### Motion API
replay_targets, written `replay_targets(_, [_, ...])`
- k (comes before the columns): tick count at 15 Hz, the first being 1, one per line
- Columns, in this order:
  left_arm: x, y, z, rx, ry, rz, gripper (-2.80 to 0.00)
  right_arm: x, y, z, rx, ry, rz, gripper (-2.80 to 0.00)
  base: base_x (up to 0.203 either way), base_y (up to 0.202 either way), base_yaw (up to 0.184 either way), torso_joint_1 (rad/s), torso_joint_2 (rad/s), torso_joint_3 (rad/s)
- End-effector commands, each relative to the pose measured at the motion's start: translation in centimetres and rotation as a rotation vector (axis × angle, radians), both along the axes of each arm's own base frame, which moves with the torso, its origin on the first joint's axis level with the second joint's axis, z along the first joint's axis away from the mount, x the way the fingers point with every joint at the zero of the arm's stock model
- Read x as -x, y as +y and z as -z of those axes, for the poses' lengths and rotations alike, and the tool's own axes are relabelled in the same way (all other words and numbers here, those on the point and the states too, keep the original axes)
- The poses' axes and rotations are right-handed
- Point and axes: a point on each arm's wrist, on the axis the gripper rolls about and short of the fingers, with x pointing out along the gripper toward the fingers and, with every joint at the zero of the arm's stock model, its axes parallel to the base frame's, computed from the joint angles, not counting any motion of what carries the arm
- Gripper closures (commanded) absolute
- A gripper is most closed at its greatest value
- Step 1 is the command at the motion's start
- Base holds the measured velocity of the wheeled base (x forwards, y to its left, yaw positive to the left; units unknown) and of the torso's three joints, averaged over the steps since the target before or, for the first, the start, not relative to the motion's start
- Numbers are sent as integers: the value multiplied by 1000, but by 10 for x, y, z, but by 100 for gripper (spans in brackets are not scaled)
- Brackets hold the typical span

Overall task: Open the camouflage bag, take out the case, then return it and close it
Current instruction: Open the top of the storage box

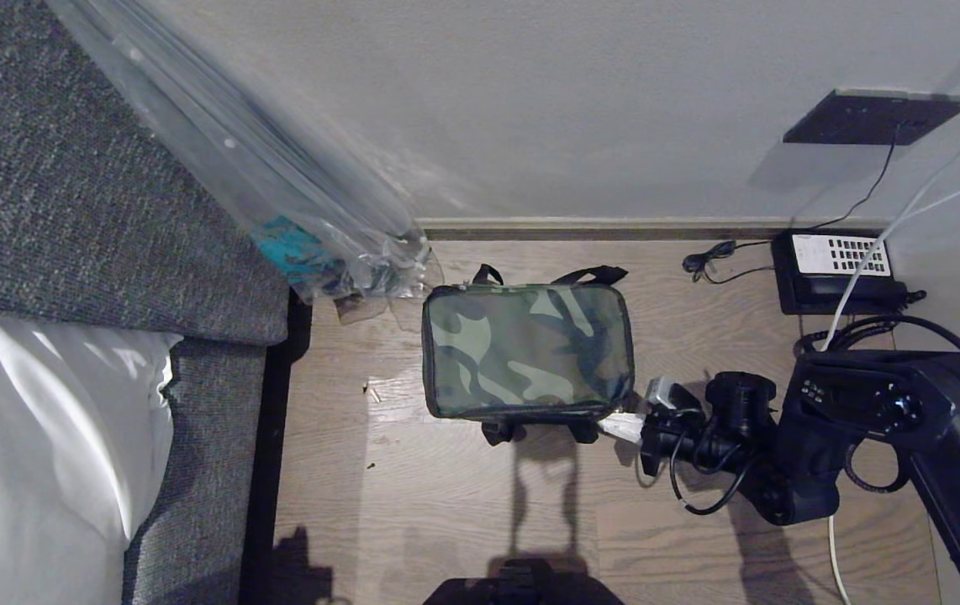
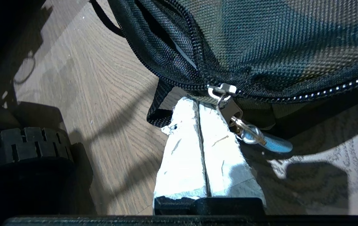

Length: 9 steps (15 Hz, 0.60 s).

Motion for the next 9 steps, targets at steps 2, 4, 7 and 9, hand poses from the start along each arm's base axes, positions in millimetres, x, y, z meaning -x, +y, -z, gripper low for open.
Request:
replay_targets(2, [0,0,0,1,-1,0,0,2,0,-2,1,-10,-8,0,0,0,0,0,0,0])
replay_targets(4, [0,0,0,-1,-1,0,0,3,0,-2,4,-5,-7,0,0,0,0,0,0,0])
replay_targets(7, [0,0,0,0,-1,0,0,6,0,-3,6,-3,-6,0,0,0,0,0,0,0])
replay_targets(9, [0,0,0,-1,-1,0,0,7,-1,-1,18,-10,-9,0,0,0,0,0,0,0])
